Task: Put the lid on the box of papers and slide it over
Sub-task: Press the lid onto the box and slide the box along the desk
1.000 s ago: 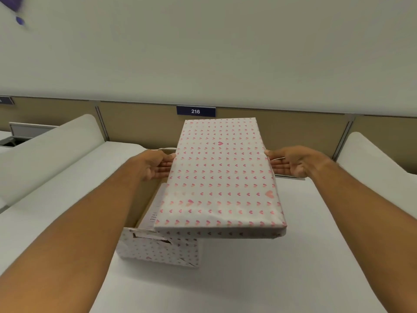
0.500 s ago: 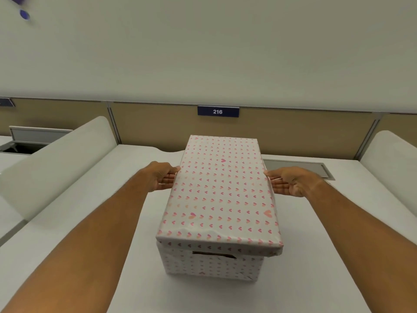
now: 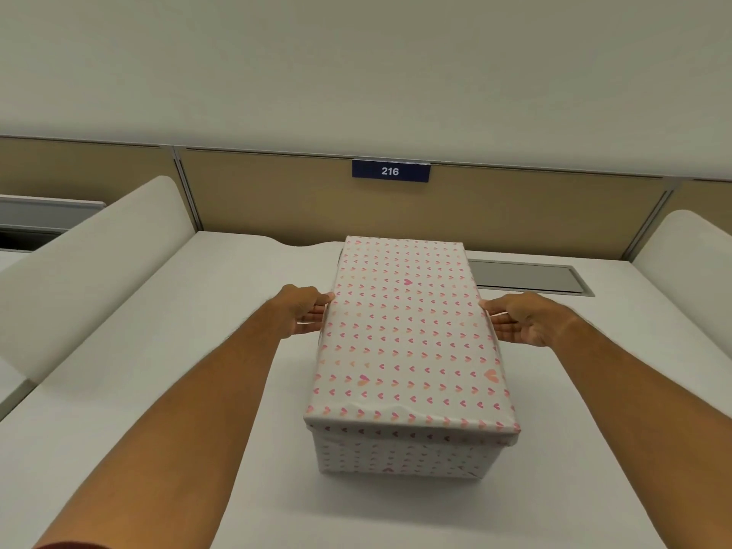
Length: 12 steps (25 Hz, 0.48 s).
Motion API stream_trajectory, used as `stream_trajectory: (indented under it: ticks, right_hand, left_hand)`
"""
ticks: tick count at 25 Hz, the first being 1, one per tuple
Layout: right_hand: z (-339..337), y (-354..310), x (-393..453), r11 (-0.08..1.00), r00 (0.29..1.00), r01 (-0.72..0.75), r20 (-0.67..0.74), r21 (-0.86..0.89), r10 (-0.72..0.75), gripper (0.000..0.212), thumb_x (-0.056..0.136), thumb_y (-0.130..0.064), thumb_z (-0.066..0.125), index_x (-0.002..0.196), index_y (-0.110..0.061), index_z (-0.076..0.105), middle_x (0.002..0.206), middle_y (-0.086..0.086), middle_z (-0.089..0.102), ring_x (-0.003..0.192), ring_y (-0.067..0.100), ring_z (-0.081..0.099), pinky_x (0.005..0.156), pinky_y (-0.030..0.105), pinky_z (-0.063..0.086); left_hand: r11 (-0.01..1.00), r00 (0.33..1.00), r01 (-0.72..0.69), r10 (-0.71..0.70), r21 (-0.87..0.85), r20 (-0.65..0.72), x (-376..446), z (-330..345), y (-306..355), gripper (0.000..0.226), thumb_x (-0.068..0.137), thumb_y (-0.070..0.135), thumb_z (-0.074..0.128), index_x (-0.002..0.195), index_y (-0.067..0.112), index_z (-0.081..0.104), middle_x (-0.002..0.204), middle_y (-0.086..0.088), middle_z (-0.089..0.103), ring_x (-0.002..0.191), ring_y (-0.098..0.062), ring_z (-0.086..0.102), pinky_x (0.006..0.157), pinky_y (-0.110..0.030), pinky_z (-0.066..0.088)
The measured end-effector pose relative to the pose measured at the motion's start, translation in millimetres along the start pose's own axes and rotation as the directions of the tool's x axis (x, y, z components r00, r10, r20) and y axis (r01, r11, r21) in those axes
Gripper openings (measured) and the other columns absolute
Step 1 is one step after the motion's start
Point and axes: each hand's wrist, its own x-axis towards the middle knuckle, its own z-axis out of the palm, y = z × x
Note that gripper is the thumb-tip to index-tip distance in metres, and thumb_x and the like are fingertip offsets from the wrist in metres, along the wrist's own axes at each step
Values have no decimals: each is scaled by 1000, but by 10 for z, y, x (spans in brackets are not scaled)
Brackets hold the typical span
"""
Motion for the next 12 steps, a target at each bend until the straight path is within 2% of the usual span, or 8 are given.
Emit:
stream_trajectory:
  ticks: [4,9,12]
  right_hand:
    - [41,-10,40,1000,1000,11,14,1,-11,36,87,-20,70,114,1,59,101,20,69,81,28,68,72,40,58]
    - [95,-47,88,1000,999,15,37,-6,-14,36,88,-20,69,115,1,58,96,18,67,79,27,67,73,39,57]
    - [89,-43,116,1000,999,1,38,-24,0,34,88,-20,69,114,1,58,95,18,67,78,27,67,77,41,57]
  left_hand:
    - [1000,1000,5,-5,-3,1,6,-17,-1,27,88,21,70,106,2,63,98,-13,70,86,-26,69,87,-41,58]
    - [999,999,44,-44,-8,2,2,-36,-15,27,89,20,68,109,2,62,95,-13,71,81,-26,71,71,-38,59]
    - [998,998,59,-59,7,0,12,-4,12,28,90,19,67,112,2,62,98,-13,71,84,-27,71,69,-38,59]
